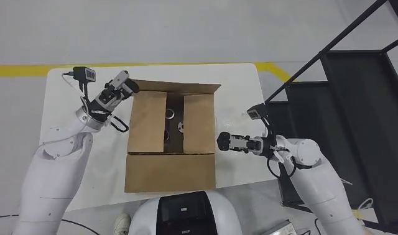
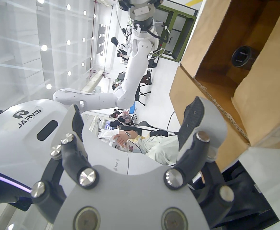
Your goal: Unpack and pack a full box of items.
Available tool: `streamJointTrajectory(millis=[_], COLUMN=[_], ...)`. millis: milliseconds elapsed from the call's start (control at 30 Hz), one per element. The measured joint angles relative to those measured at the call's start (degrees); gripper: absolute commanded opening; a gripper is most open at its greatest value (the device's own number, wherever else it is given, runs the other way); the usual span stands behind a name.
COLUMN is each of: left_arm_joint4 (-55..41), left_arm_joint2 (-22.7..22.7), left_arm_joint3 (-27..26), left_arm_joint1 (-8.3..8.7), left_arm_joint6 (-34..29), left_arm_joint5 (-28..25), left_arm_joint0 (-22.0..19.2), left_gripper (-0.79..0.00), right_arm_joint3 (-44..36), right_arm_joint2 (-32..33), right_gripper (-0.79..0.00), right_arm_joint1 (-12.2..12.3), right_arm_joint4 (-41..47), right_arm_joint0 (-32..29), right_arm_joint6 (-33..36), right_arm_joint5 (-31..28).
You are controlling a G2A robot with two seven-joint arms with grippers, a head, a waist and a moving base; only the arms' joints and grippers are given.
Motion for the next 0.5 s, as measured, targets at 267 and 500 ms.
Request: streamJointTrajectory(millis=[267,500], left_arm_joint4=[4.1,10.0], left_arm_joint2=[8.6,16.0], left_arm_joint3=[12.2,26.1], left_arm_joint1=[-3.03,-6.39], left_arm_joint6=[9.3,19.0], left_arm_joint5=[3.3,3.4], left_arm_joint0=[-13.5,-22.6], left_gripper=[0.0,0.0], right_arm_joint3=[0.8,0.9], right_arm_joint2=[0.7,1.6], right_gripper=[0.0,0.0], right_arm_joint1=[0.2,0.5], right_arm_joint4=[-1.6,-1.2], right_arm_joint0=[-0.3,-1.1], right_arm_joint6=[-3.2,-4.3], right_arm_joint5=[0.9,1.2])
